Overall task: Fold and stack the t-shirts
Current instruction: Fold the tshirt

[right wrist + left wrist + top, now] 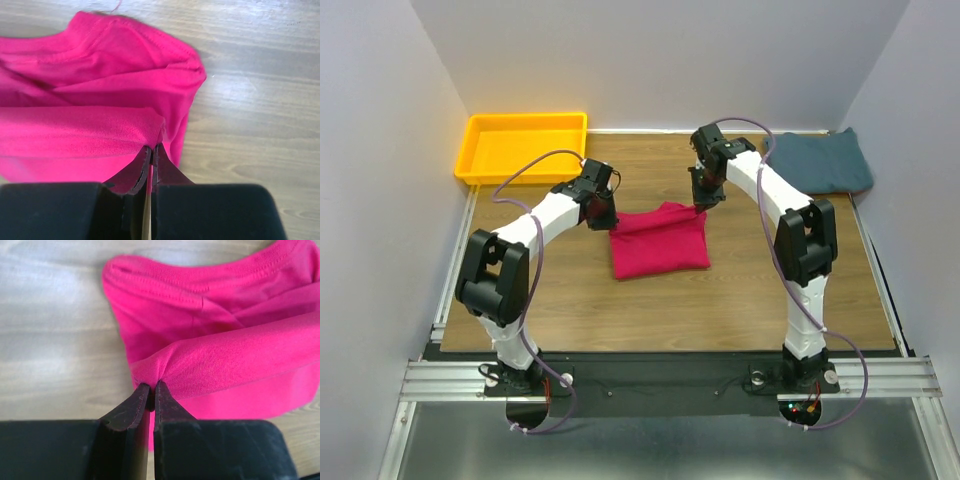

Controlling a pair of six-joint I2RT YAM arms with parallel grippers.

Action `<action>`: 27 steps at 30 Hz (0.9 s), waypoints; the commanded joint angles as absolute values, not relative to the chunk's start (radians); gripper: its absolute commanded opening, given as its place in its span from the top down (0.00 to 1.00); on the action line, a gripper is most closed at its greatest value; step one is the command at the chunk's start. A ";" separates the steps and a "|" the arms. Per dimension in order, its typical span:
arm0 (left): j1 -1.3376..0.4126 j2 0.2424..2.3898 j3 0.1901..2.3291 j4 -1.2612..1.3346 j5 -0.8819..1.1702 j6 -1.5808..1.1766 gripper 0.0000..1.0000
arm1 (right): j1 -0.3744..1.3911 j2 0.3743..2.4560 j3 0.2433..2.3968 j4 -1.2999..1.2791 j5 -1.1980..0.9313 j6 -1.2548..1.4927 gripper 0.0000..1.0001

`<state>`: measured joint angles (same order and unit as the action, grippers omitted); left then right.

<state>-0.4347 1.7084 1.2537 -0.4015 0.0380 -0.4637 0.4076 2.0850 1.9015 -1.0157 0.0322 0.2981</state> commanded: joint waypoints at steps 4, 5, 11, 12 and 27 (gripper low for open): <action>-0.391 1.781 1.334 -0.397 -0.020 -0.379 1.00 | 0.347 2.098 1.905 -0.936 0.080 0.268 0.99; -0.387 1.787 1.339 -0.397 -0.026 -0.380 1.00 | 0.344 2.100 1.902 -0.930 0.077 0.268 0.99; -0.365 1.789 1.330 -0.370 -0.064 -0.385 0.88 | 0.336 2.111 1.902 -0.901 0.078 0.278 0.87; -0.367 1.787 1.328 -0.362 -0.066 -0.385 0.83 | 0.337 2.112 1.904 -0.899 0.078 0.282 0.84; -0.365 1.609 1.292 -0.210 -0.092 -0.322 0.11 | 0.336 1.942 1.747 -0.689 -0.084 0.263 0.52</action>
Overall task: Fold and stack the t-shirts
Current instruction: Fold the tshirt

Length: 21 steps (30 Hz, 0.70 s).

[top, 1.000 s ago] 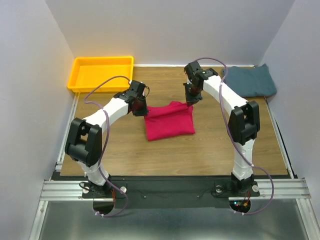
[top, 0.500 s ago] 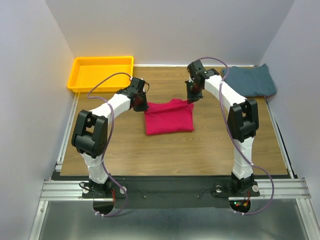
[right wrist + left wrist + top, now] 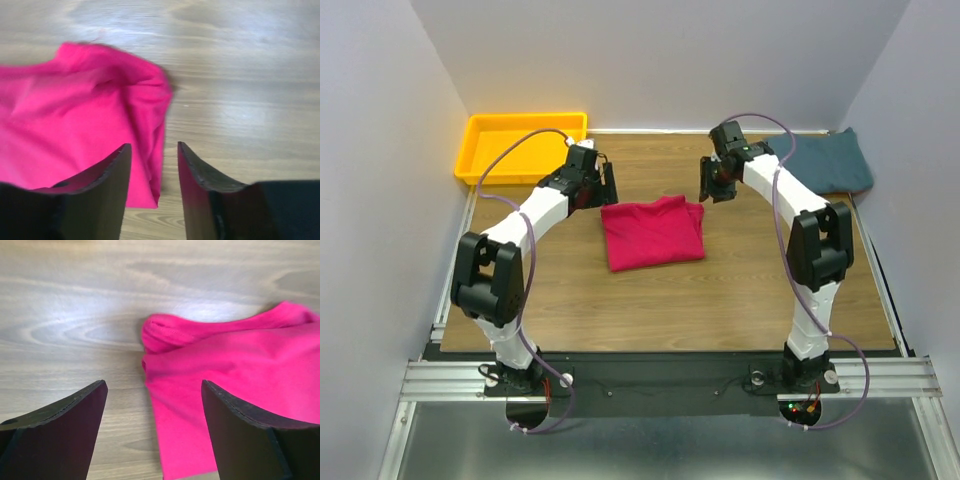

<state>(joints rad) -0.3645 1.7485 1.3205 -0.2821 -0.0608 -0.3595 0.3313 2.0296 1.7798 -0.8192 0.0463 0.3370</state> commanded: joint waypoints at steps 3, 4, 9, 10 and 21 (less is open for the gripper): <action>-0.367 1.548 1.201 -0.155 -0.100 -0.299 0.02 | 0.336 1.913 1.660 -0.602 -0.156 0.149 0.49; -0.367 1.537 1.149 -0.140 -0.098 -0.288 0.01 | 0.334 1.910 1.649 -0.588 -0.175 0.094 0.47; -0.362 1.483 1.022 -0.020 -0.092 -0.224 0.01 | 0.315 1.956 1.673 -0.536 -0.303 -0.072 0.36; -0.362 1.483 1.008 -0.005 -0.086 -0.209 0.01 | 0.307 1.973 1.684 -0.532 -0.331 -0.089 0.36; -0.316 1.580 0.968 0.210 0.136 0.036 0.01 | 0.262 2.131 1.764 -0.517 -0.600 -0.336 0.27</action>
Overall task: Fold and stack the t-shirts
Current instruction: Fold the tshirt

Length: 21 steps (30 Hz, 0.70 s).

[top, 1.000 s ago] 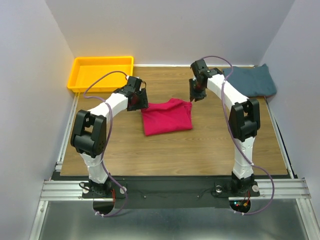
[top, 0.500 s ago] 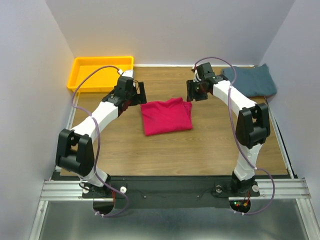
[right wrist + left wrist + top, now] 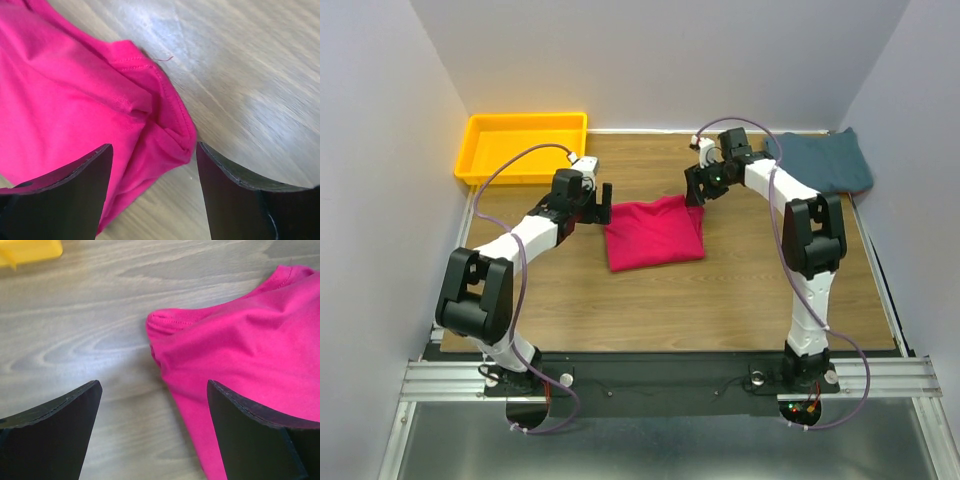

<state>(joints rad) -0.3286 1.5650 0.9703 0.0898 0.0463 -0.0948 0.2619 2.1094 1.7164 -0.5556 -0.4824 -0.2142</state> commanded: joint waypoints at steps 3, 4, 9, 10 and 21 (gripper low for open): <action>-0.313 1.623 0.989 0.216 0.169 0.097 0.02 | 0.261 2.166 1.798 -0.519 -0.641 -0.359 0.26; -0.313 1.635 1.005 0.215 0.178 0.110 0.02 | 0.262 2.171 1.804 -0.518 -0.655 -0.370 0.26; -0.308 1.715 1.045 0.212 0.255 0.147 0.14 | 0.262 2.221 1.856 -0.518 -0.721 -0.379 0.26; -0.308 1.738 1.057 0.210 0.261 0.149 0.16 | 0.262 2.238 1.864 -0.518 -0.729 -0.380 0.27; -0.308 1.825 1.155 0.158 0.342 0.176 0.46 | 0.262 2.287 1.901 -0.522 -0.790 -0.377 0.39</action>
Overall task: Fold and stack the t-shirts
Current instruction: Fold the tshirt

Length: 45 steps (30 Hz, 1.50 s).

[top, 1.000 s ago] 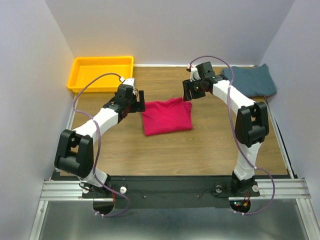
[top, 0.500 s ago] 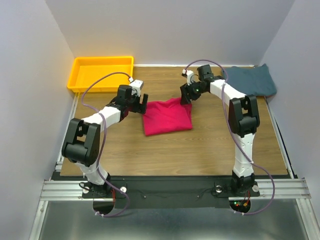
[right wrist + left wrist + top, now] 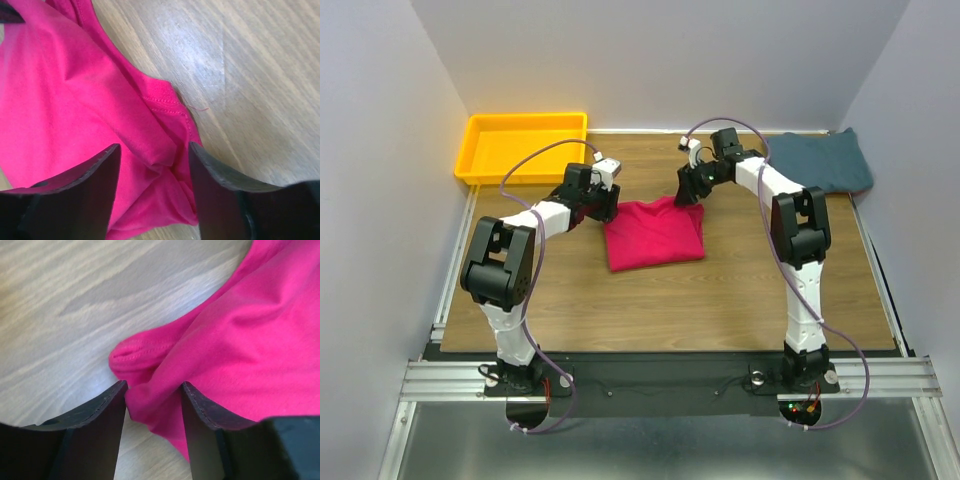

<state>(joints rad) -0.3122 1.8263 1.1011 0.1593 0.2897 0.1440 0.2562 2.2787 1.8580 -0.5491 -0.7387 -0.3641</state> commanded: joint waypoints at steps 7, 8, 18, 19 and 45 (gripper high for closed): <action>-0.308 1.833 1.169 0.135 0.353 0.189 0.77 | 0.261 2.281 1.904 -0.526 -0.815 -0.368 0.78; -0.308 1.832 1.172 0.130 0.360 0.192 0.80 | 0.261 2.278 1.904 -0.528 -0.813 -0.370 0.83; -0.308 1.735 1.172 0.115 0.422 0.199 0.96 | 0.261 2.094 1.804 -0.526 -0.723 -0.362 0.99; -0.308 1.718 1.170 0.114 0.429 0.198 0.96 | 0.261 2.076 1.778 -0.526 -0.715 -0.361 0.99; -0.311 1.916 1.295 0.144 0.420 0.118 0.93 | 0.229 2.082 1.649 -0.410 -0.520 -0.301 0.99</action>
